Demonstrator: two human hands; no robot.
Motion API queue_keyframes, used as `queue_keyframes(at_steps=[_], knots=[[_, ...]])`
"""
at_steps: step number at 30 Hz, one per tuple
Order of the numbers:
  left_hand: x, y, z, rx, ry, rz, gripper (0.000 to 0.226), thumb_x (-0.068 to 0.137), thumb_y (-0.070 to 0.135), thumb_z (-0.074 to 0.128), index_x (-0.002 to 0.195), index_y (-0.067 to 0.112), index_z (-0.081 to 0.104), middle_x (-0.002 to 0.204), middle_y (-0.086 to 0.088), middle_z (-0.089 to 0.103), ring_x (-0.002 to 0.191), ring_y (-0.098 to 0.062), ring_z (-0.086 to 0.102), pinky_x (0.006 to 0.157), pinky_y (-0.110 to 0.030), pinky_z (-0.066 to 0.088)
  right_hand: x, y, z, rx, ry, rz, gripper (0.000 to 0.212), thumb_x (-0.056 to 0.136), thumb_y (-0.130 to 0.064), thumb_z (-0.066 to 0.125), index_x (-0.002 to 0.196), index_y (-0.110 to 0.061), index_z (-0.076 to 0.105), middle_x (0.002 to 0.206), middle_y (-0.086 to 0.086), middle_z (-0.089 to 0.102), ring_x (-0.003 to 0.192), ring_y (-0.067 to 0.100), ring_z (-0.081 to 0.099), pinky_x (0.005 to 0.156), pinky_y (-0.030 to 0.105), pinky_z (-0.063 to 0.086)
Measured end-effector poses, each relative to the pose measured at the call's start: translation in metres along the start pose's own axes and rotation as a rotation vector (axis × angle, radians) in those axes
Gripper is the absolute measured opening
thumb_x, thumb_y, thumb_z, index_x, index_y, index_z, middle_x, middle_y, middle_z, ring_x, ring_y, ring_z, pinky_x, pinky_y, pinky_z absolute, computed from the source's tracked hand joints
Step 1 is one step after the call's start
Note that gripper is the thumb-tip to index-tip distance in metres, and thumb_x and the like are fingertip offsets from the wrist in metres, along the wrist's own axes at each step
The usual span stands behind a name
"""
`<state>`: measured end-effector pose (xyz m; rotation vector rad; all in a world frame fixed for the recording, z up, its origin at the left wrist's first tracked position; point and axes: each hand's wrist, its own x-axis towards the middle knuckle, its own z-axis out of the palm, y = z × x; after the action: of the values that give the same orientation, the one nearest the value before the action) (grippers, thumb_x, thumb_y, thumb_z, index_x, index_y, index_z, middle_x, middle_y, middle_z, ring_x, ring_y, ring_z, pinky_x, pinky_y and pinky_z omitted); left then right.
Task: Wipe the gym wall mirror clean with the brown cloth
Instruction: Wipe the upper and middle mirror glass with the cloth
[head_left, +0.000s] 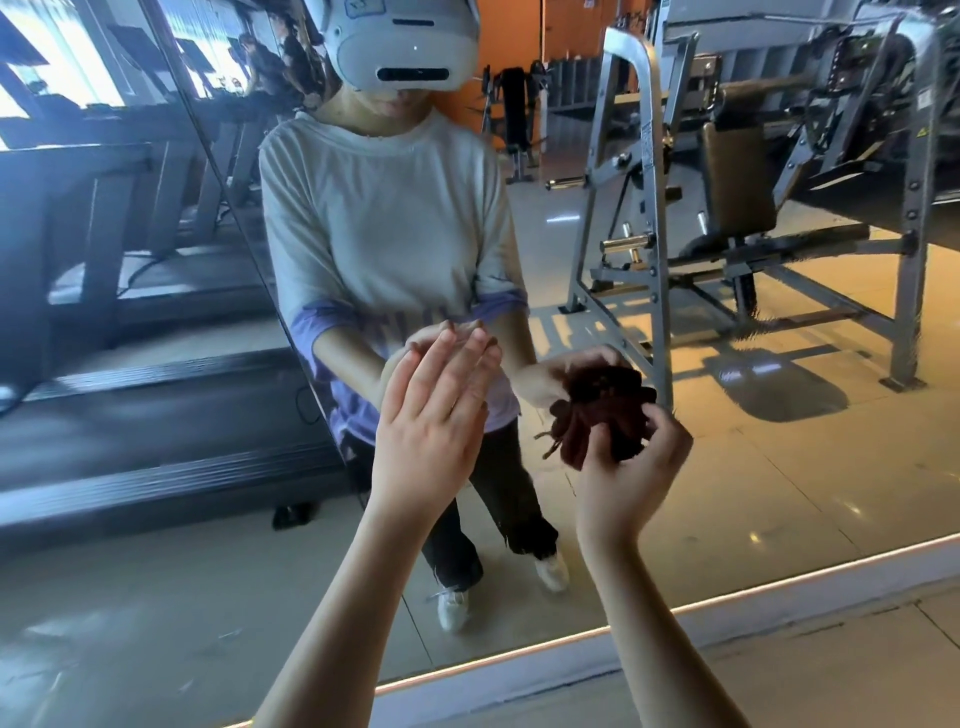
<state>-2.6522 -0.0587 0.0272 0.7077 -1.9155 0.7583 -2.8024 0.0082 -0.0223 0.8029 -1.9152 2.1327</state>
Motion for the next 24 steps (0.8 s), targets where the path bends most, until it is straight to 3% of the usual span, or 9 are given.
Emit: queue_keyframes(at_steps=[3,6,8,12,14,18,21,24], knots=[[0.000,0.002,0.000,0.005,0.007,-0.009,0.053,0.087,0.006,0.070,0.138,0.011,0.058,0.147,-0.007,0.053,0.139,-0.026,0.040,0.123,-0.039,0.018,-0.021,-0.006,0.005,-0.044,-0.126,-0.098,0.044,0.073,0.004,0.070,0.113,-0.007,0.054,0.119,0.016,0.055,0.110,0.031,0.054,0.080,0.034,0.048],[0.001,0.003,-0.002,0.010,0.001,-0.017,0.052,0.086,0.005,0.071,0.137,0.010,0.060,0.146,-0.008,0.053,0.139,-0.026,0.040,0.122,-0.040,0.020,-0.027,-0.008,0.006,-0.054,-0.290,-0.272,0.048,0.068,0.006,0.074,0.106,-0.013,0.052,0.110,0.011,0.057,0.104,0.028,0.054,0.076,0.038,0.052],[0.001,0.003,-0.003,0.008,-0.005,-0.020,0.052,0.085,0.004,0.074,0.135,0.010,0.062,0.144,-0.009,0.056,0.138,-0.027,0.042,0.121,-0.041,0.022,-0.003,-0.012,0.003,-0.012,-0.249,-0.280,0.046,0.070,0.006,0.073,0.106,-0.013,0.052,0.111,0.009,0.054,0.103,0.030,0.054,0.076,0.038,0.051],[0.002,0.006,-0.004,0.015,-0.004,-0.040,0.050,0.086,0.006,0.074,0.135,0.010,0.063,0.143,-0.009,0.056,0.137,-0.027,0.043,0.119,-0.043,0.028,0.035,-0.016,-0.002,0.055,-0.032,-0.127,0.038,0.079,-0.007,0.068,0.115,-0.002,0.056,0.119,0.019,0.054,0.109,0.032,0.054,0.083,0.029,0.046],[0.003,0.009,-0.003,0.021,0.013,-0.057,0.047,0.087,0.008,0.074,0.133,0.010,0.064,0.141,-0.009,0.058,0.136,-0.026,0.044,0.119,-0.043,0.028,0.029,-0.017,-0.001,0.021,-0.068,-0.177,0.037,0.080,-0.014,0.063,0.114,-0.002,0.056,0.118,0.019,0.054,0.108,0.034,0.054,0.083,0.028,0.045],[0.008,0.015,-0.002,0.040,0.064,-0.094,0.040,0.085,0.007,0.074,0.125,0.008,0.069,0.131,-0.011,0.064,0.129,-0.026,0.047,0.112,-0.044,0.035,0.038,-0.024,0.000,-0.005,-0.206,-0.416,0.035,0.075,-0.003,0.070,0.109,-0.008,0.060,0.116,0.013,0.056,0.108,0.027,0.053,0.077,0.033,0.051],[0.011,0.020,-0.001,0.042,0.083,-0.126,0.039,0.083,0.005,0.075,0.121,0.007,0.070,0.127,-0.011,0.066,0.126,-0.027,0.048,0.112,-0.044,0.034,0.080,-0.040,-0.004,0.050,-0.085,-0.381,0.036,0.079,-0.007,0.070,0.113,-0.015,0.060,0.119,0.000,0.053,0.110,0.027,0.054,0.080,0.034,0.050],[0.014,0.027,0.000,0.028,0.100,-0.176,0.042,0.083,0.007,0.075,0.123,0.010,0.065,0.128,-0.010,0.062,0.124,-0.028,0.048,0.110,-0.045,0.035,0.096,-0.043,-0.007,0.059,0.030,-0.283,0.034,0.083,-0.010,0.068,0.118,-0.009,0.063,0.123,0.009,0.057,0.114,0.027,0.052,0.084,0.031,0.046]])
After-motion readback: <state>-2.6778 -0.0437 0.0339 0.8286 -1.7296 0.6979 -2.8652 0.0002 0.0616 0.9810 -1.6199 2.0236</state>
